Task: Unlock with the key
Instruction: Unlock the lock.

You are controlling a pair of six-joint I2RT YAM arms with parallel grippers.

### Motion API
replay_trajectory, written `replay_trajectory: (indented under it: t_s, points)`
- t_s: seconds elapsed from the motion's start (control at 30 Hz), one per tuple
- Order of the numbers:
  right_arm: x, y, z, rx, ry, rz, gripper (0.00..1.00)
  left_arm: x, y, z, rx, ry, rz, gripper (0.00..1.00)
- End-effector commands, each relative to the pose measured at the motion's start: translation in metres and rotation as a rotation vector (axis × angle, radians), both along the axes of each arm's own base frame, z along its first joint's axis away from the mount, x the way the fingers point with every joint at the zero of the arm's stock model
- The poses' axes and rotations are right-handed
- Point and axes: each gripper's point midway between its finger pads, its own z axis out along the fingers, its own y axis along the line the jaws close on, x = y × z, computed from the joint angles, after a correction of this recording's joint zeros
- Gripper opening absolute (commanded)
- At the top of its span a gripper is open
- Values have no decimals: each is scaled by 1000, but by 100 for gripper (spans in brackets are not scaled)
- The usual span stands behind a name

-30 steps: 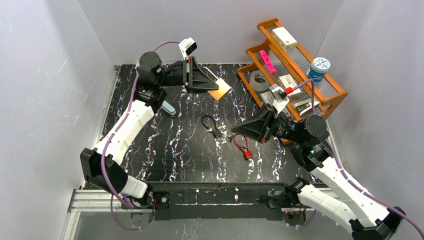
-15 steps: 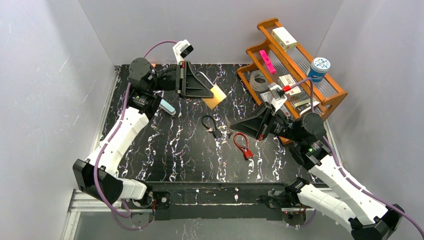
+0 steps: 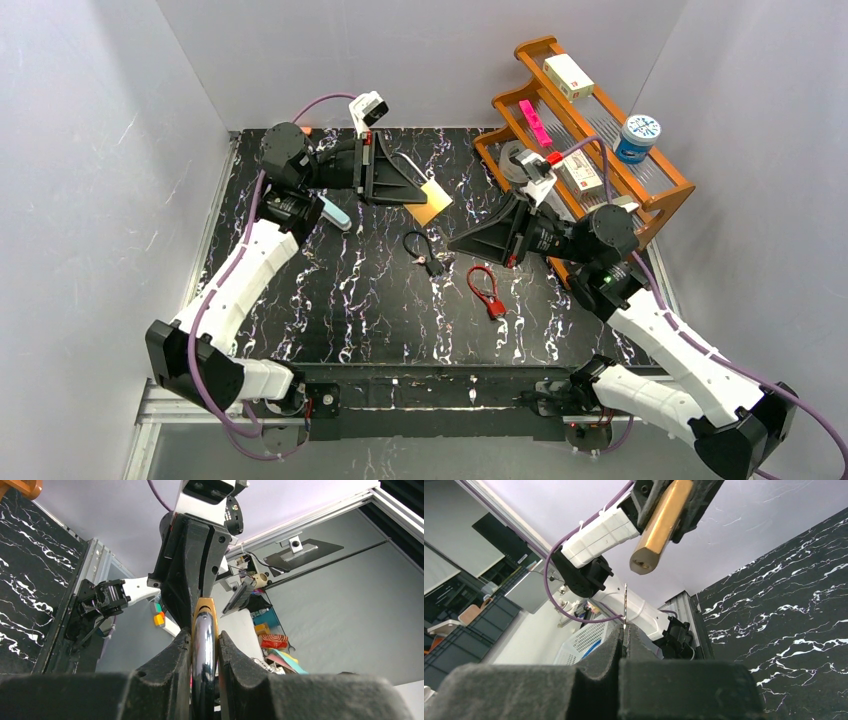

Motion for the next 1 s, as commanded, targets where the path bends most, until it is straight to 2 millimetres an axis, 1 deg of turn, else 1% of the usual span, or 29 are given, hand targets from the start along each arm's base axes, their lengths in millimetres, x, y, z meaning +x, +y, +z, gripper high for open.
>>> replay_trajectory:
  t_s: [0.0, 0.27, 0.53, 0.67, 0.97]
  points:
    - [-1, -4, 28, 49, -44, -19, 1, -28, 11, 24, -43, -108, -9, 0]
    - [5, -3, 33, 62, -36, -46, 1, -32, 13, 24, -40, -125, -7, 0]
    - [-2, -4, 38, 80, -64, -7, 1, -30, 12, 23, -38, -122, 2, 0]
    - [-4, -4, 36, 77, -67, -1, 1, -25, 10, 18, -31, -108, 10, 0]
    - [2, 1, 33, 78, -48, 0, 1, -25, 11, 12, -17, -112, 12, 0]
